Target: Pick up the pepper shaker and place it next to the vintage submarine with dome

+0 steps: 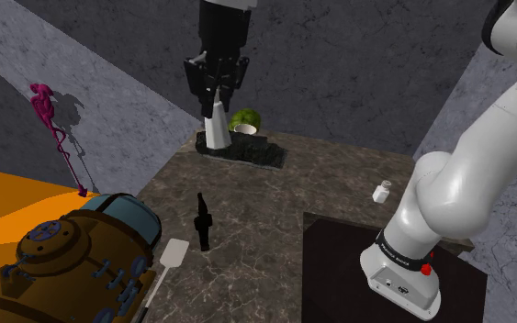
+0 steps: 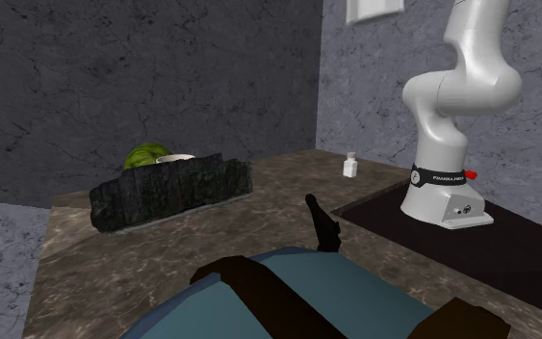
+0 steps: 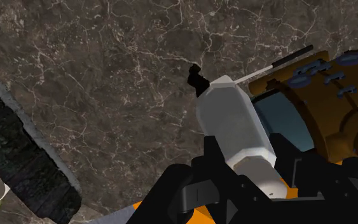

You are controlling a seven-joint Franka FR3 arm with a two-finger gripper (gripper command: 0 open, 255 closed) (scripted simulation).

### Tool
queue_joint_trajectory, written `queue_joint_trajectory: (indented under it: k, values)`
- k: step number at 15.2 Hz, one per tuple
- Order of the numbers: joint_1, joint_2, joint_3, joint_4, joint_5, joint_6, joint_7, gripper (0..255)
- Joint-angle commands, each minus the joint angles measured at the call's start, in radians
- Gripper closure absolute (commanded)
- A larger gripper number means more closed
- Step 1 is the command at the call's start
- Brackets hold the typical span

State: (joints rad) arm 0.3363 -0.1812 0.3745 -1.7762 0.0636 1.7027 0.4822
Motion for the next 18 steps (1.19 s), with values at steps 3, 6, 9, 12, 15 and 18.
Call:
queue_joint_trajectory:
  k: [3, 6, 9, 12, 15, 18]
  values:
    - [0.037, 0.014, 0.061, 0.021, -0.005, -0.004, 0.101, 255]
    - [0.067, 0.036, 0.109, 0.046, -0.015, -0.008, 0.180, 255]
    - [0.097, 0.070, 0.159, 0.083, -0.034, -0.014, 0.264, 255]
    - [0.130, 0.117, 0.212, 0.131, -0.063, -0.022, 0.351, 255]
    - [0.170, 0.179, 0.261, 0.193, -0.105, -0.036, 0.444, 255]
    - [0.199, 0.218, 0.288, 0.218, -0.134, -0.033, 0.499, 255]
